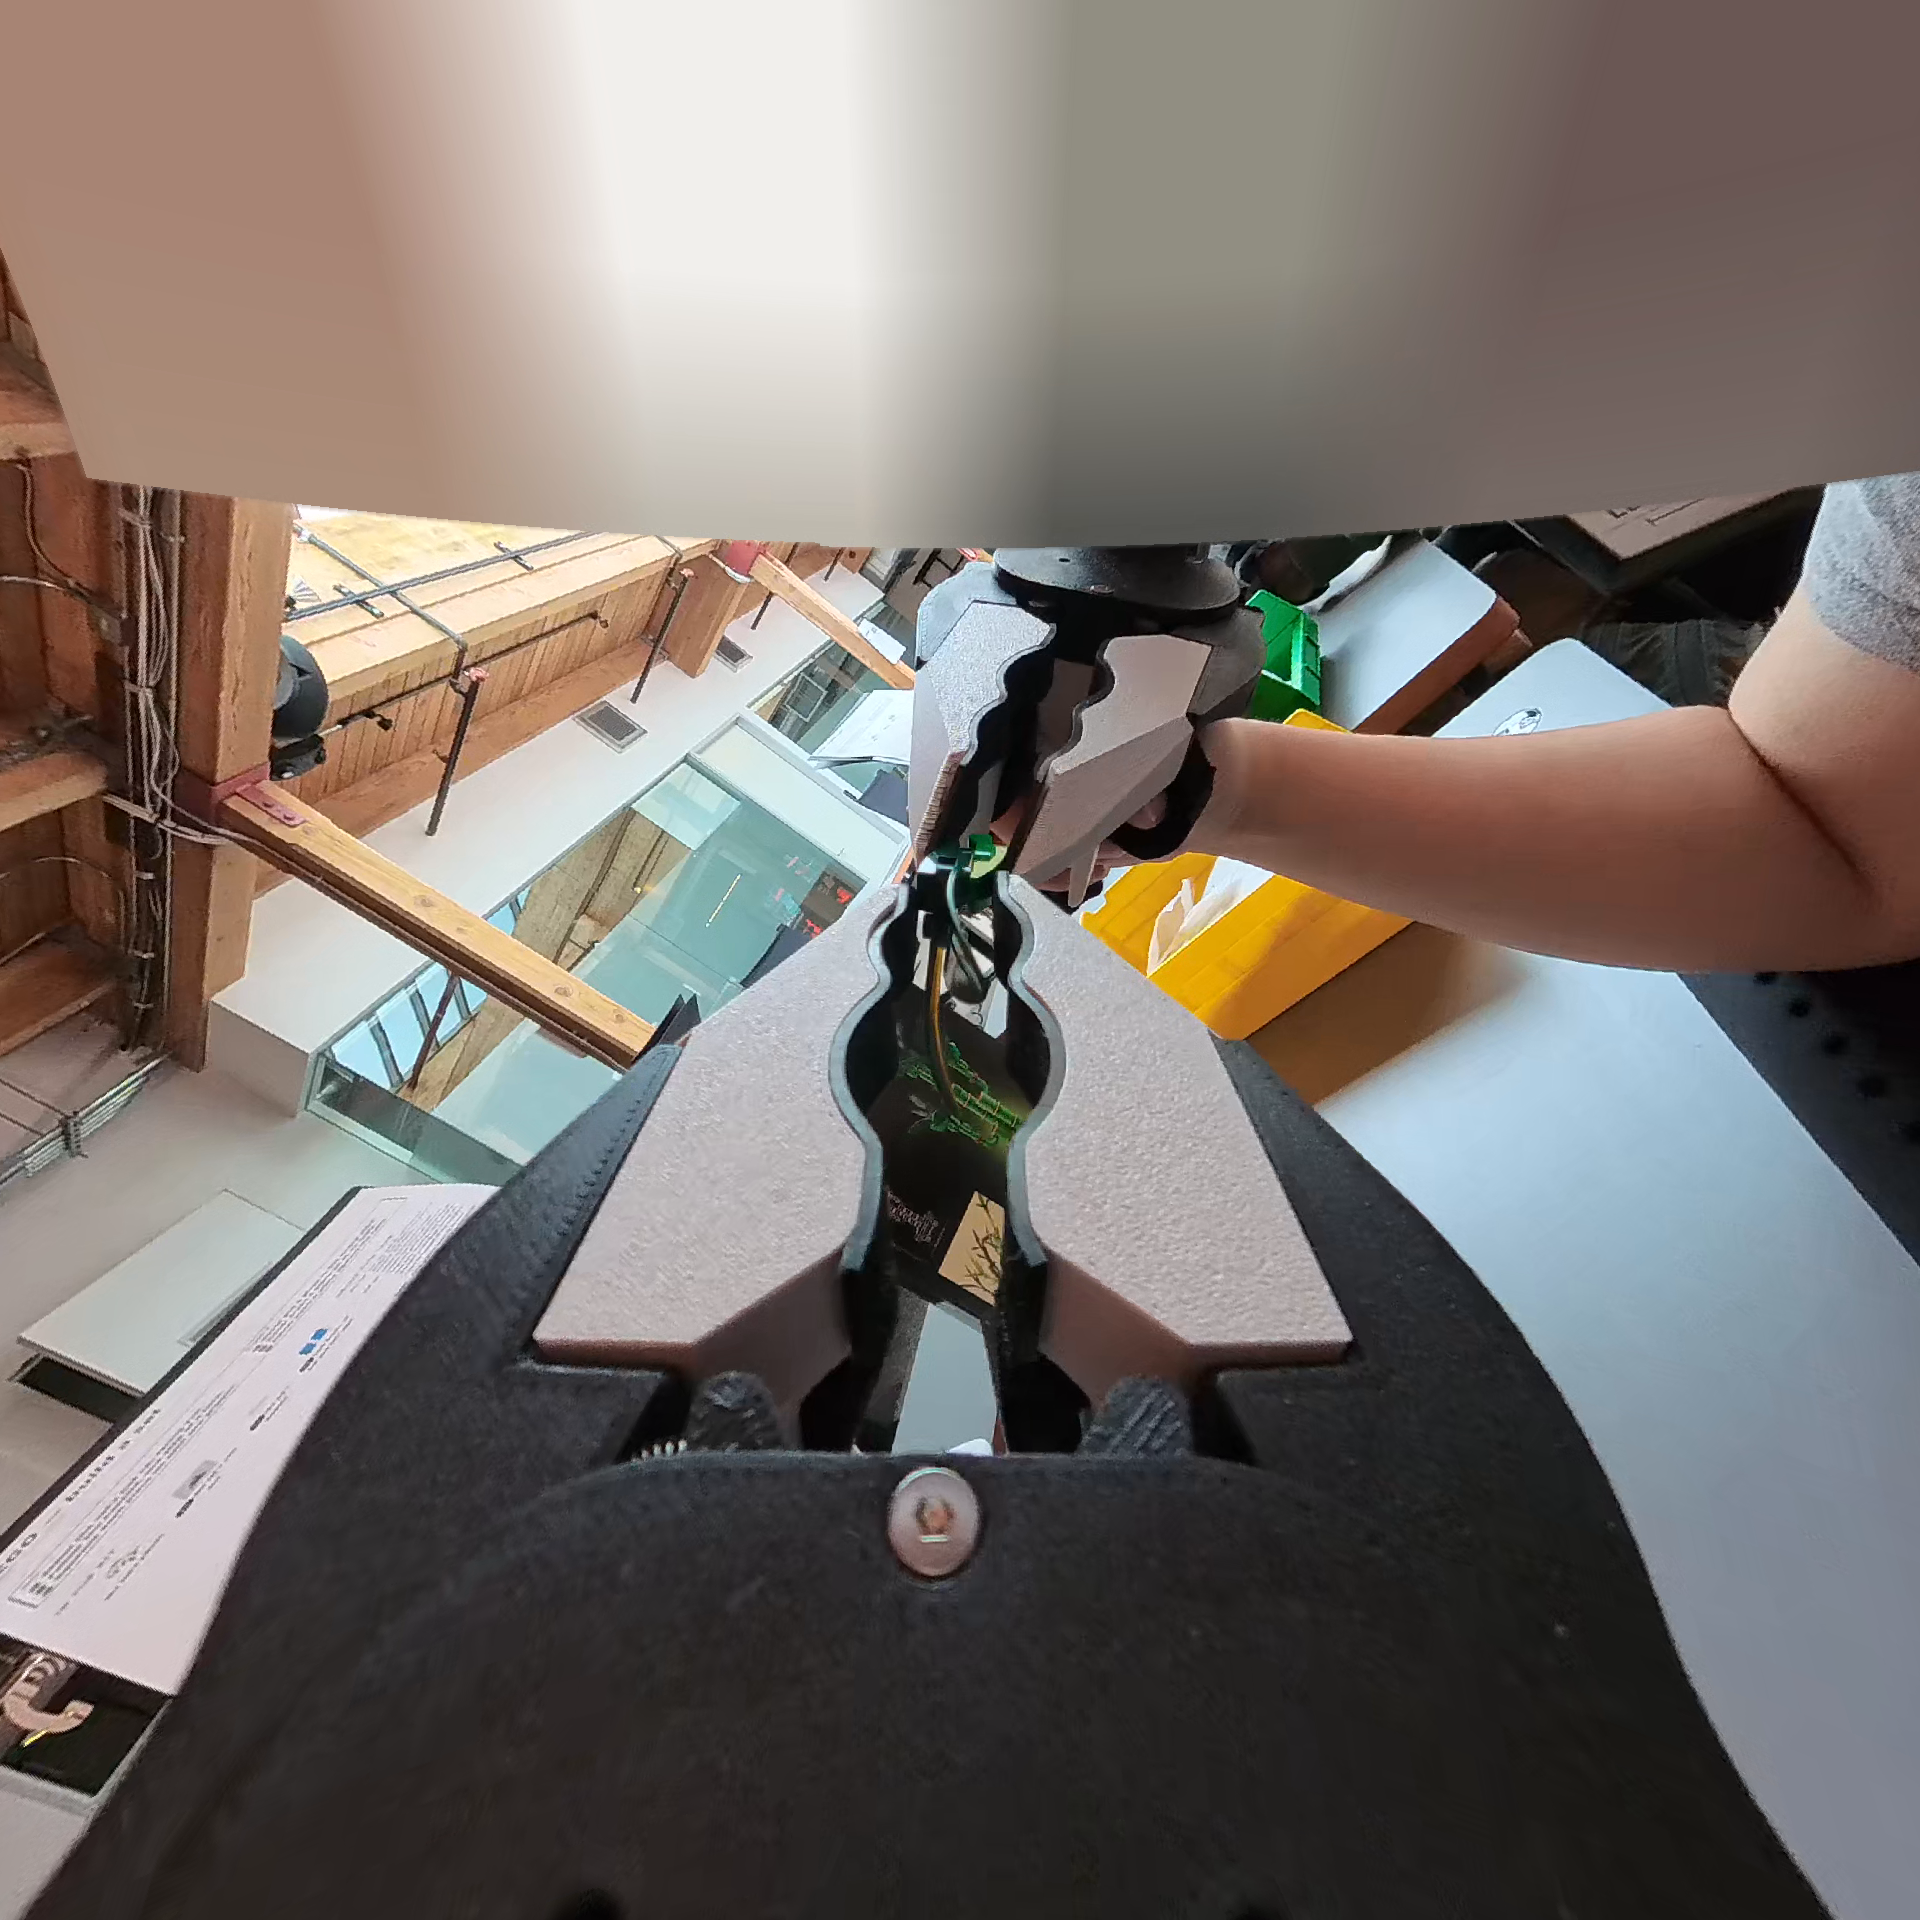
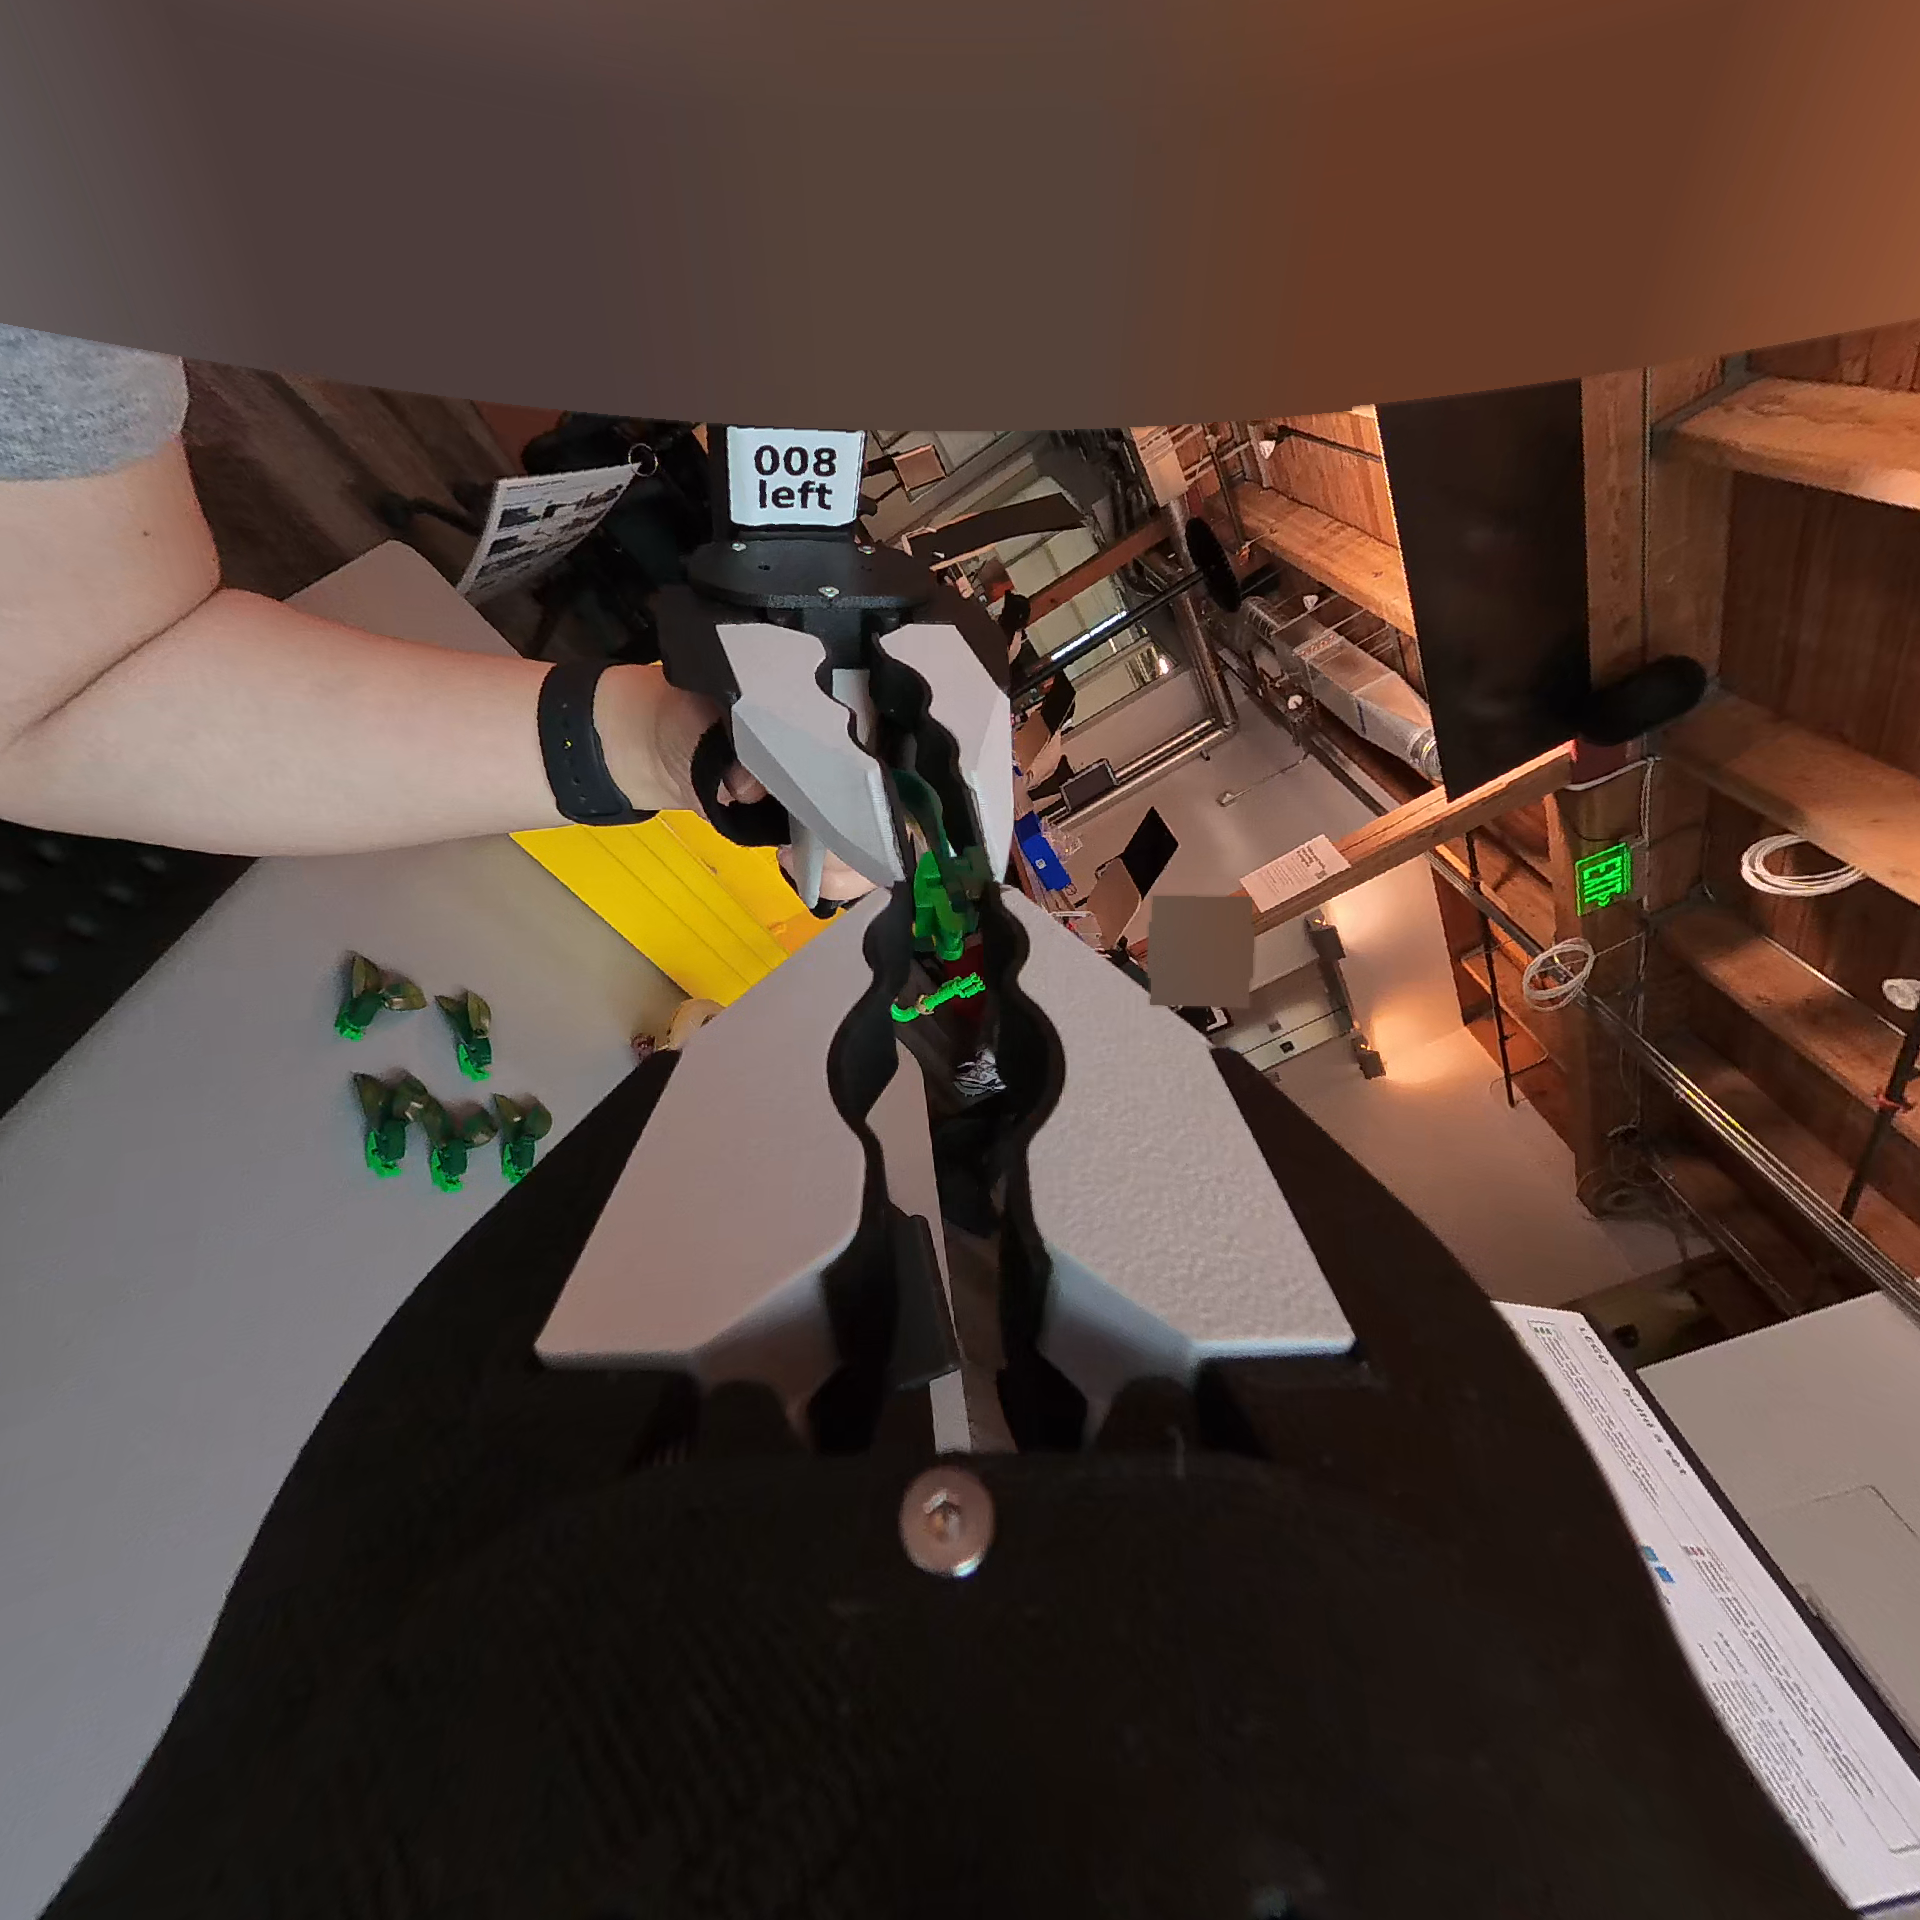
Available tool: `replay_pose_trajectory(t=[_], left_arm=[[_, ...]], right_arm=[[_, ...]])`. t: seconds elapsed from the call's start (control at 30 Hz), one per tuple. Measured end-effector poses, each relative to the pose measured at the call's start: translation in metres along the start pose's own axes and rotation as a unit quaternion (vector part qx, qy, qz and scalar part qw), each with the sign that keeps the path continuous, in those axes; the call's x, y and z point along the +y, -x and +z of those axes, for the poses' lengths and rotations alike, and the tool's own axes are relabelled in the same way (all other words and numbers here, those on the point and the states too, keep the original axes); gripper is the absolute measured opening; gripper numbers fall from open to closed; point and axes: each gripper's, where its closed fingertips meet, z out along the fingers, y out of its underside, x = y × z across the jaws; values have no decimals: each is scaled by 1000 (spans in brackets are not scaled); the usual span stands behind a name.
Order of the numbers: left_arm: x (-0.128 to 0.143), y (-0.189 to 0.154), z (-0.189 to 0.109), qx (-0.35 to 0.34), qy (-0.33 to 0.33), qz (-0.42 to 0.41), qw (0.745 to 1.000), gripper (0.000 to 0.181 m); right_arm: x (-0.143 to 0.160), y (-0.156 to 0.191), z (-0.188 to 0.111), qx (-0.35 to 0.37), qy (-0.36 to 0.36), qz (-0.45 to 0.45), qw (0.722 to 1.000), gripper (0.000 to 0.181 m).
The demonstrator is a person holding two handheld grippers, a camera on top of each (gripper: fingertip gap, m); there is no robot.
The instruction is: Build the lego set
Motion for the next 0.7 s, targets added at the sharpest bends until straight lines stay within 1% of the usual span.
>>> replay_pose_trajectory(t=[0.33,0.5,0.7], left_arm=[[6,3,1,-6,14,-7,1000,11],[5,1,1,-8,13,16,1000,11],[7,1,-1,-11,14,39,999,13]], right_arm=[[6,-3,1,7,6,-8,1000,11],[4,0,0,12,-2,-41,999,10],[6,1,1,26,14,-95,995,12]])
